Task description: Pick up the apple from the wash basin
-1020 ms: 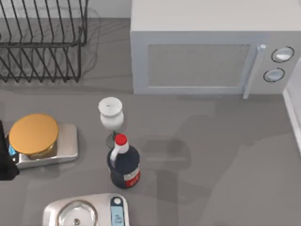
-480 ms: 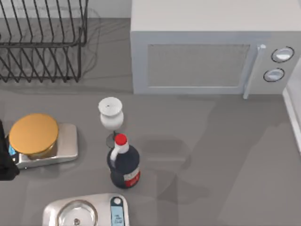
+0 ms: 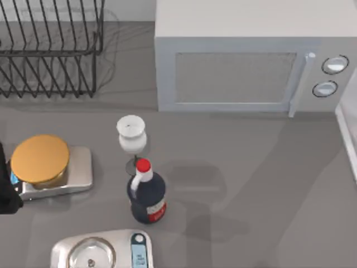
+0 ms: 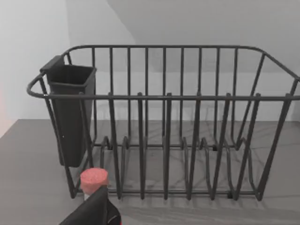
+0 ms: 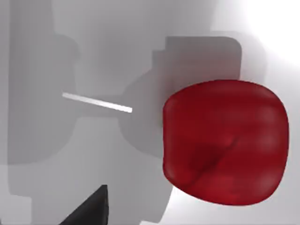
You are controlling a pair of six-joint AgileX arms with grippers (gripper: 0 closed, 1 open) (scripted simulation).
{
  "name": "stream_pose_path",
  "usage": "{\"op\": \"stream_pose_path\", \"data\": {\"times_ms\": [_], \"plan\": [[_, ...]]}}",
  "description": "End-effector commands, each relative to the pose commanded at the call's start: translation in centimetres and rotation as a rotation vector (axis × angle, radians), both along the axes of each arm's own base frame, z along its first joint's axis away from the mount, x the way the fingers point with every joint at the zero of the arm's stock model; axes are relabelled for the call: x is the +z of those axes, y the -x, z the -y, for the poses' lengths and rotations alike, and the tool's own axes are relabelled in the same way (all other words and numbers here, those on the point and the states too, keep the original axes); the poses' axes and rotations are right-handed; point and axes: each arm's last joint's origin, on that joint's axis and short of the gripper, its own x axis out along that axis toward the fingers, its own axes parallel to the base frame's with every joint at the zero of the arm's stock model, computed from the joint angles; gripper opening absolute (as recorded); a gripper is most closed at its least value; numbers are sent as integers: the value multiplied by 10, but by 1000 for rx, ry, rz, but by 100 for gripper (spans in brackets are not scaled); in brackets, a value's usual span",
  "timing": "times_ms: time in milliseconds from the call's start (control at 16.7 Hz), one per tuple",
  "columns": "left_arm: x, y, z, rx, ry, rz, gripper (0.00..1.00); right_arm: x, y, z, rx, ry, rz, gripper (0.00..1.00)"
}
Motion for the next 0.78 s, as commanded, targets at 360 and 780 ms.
{"op": "stream_pose_path", "data": {"times_ms": [360, 780], "plan": [[0, 0, 0, 0, 0, 0, 100, -90, 5, 0, -3, 1, 6, 100], [0, 0, 0, 0, 0, 0, 100, -97, 7, 0, -3, 0, 0, 85]]}}
